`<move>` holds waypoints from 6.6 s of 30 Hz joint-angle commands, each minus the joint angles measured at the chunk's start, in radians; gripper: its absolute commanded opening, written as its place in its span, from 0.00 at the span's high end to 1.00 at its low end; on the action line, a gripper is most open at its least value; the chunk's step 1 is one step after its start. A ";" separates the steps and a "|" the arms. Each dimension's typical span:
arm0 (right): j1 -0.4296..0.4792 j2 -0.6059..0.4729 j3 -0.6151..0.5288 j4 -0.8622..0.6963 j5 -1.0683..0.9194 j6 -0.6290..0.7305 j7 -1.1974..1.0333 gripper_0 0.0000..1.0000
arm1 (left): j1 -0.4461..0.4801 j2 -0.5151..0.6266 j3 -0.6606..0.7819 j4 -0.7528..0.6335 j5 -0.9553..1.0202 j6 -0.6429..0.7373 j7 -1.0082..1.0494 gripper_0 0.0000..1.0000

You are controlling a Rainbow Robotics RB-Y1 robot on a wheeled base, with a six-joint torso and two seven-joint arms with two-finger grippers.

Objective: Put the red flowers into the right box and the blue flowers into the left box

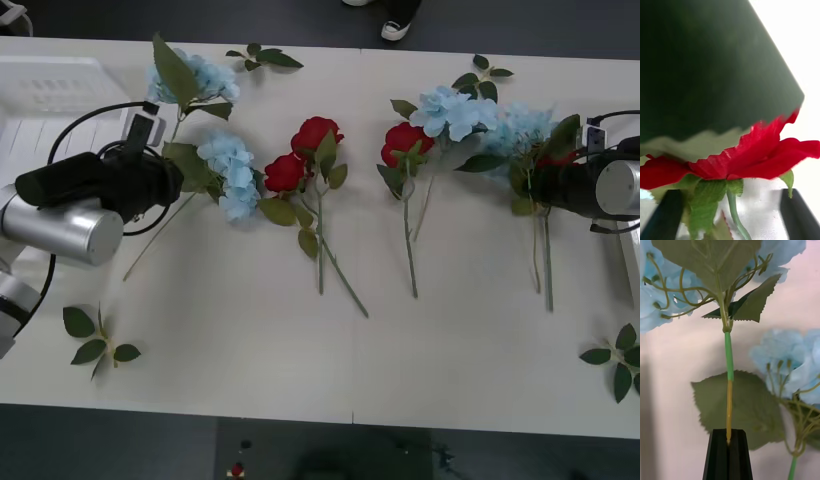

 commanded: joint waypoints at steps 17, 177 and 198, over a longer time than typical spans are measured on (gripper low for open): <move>-0.020 -0.121 -0.084 -0.141 -0.007 0.146 -0.047 1.00 | 0.275 0.072 0.102 -0.235 -0.044 -0.045 -0.054 0.17; 0.324 -0.197 -0.708 -0.569 -0.156 0.420 0.455 1.00 | 0.084 0.100 0.480 -0.271 0.137 0.226 -0.238 1.00; 0.445 -0.130 -0.847 -0.831 -0.805 0.503 1.349 1.00 | 0.252 0.136 0.662 -0.252 0.161 0.225 -0.238 0.18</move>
